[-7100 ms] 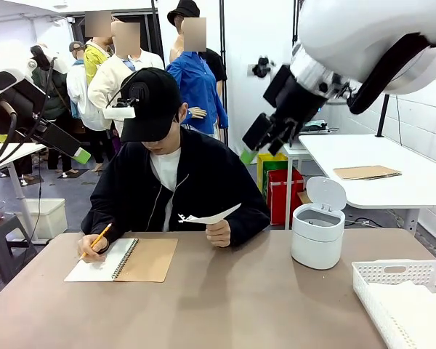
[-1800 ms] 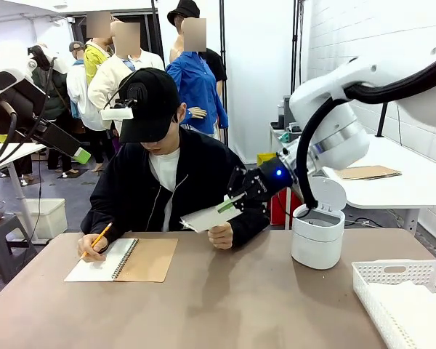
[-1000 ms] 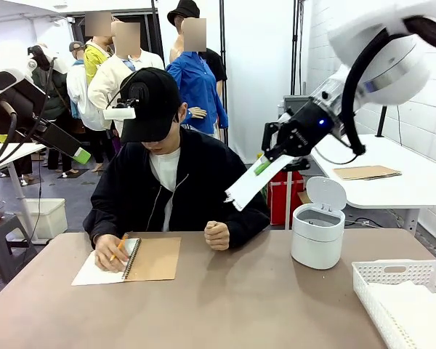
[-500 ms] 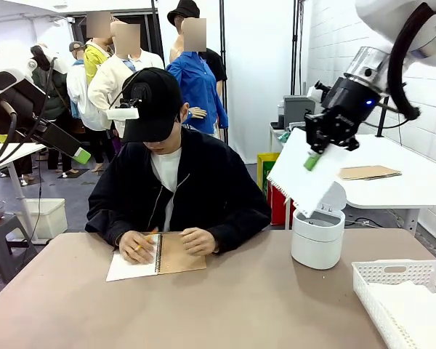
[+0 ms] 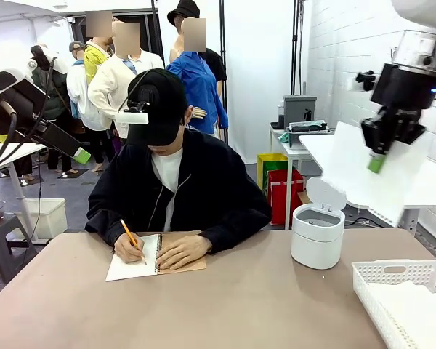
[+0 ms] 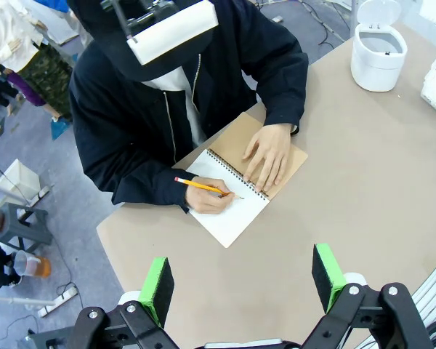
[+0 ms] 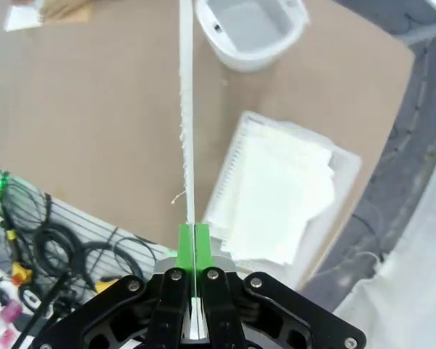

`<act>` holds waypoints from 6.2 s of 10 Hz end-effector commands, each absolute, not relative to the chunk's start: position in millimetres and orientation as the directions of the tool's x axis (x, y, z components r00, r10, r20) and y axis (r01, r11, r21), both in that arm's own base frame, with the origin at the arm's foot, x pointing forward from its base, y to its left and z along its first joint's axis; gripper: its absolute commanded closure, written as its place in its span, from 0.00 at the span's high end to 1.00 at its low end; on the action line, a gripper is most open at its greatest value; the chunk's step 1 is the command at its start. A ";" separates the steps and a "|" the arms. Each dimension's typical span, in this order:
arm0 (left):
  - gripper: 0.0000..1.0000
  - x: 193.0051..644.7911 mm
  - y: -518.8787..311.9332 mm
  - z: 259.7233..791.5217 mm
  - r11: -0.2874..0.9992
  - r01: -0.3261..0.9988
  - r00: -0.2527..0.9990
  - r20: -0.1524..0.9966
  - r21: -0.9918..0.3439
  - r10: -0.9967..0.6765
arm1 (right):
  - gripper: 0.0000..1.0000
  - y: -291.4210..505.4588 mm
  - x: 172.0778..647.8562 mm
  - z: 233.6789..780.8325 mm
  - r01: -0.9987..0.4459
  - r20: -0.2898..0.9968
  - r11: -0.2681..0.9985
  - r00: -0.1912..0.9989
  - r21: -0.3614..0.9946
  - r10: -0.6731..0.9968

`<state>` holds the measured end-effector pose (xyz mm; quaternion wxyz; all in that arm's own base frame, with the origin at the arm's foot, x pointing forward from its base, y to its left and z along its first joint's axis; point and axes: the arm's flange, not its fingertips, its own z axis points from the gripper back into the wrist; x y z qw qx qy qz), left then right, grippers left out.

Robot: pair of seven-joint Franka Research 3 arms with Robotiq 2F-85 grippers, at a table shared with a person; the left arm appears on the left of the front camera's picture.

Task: Sort the paper based on its condition.
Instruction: If a person hands you a paper, place it in the Organizing basket , and if it's crumpled, put it in the Trash can.

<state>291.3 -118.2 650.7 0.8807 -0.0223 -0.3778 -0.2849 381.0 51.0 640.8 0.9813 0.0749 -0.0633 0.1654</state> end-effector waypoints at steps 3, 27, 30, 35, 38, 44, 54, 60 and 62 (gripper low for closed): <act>1.00 291.6 -118.1 650.5 0.838 0.517 0.553 0.679 0.174 -0.483 | 0.00 11.1 350.7 592.5 -0.267 0.088 0.961 0.961 0.067 0.261; 1.00 291.6 -118.1 650.5 0.838 0.517 0.553 0.679 0.174 -0.483 | 0.00 10.7 314.1 448.7 -0.132 -0.027 0.987 0.990 0.097 0.135; 1.00 291.6 -118.1 650.5 0.838 0.517 0.553 0.679 0.174 -0.483 | 0.00 23.1 328.1 421.6 -0.090 -0.023 0.988 0.995 0.125 0.094; 1.00 291.6 -118.1 650.5 0.838 0.517 0.553 0.679 0.174 -0.483 | 0.00 20.1 330.3 392.0 -0.041 -0.030 0.992 0.999 0.117 0.045; 1.00 291.6 -118.1 650.5 0.838 0.517 0.553 0.679 0.174 -0.483 | 0.00 18.7 343.3 412.6 -0.073 -0.039 0.992 0.996 0.106 0.077; 1.00 291.6 -118.1 650.5 0.838 0.517 0.553 0.679 0.174 -0.483 | 1.00 -8.7 359.0 418.6 -0.035 -0.055 0.999 0.998 0.036 0.037; 1.00 291.6 -118.1 650.5 0.838 0.517 0.553 0.679 0.174 -0.483 | 1.00 -38.7 382.3 493.2 -0.249 0.034 0.954 0.969 0.167 0.247; 1.00 291.6 -118.1 650.5 0.838 0.517 0.553 0.679 0.174 -0.483 | 1.00 -36.4 381.5 495.1 -0.211 0.044 0.963 0.977 0.169 0.207; 1.00 291.6 -118.1 650.5 0.838 0.517 0.553 0.679 0.174 -0.483 | 1.00 -8.0 365.8 514.2 -0.458 0.250 0.874 0.875 0.158 0.414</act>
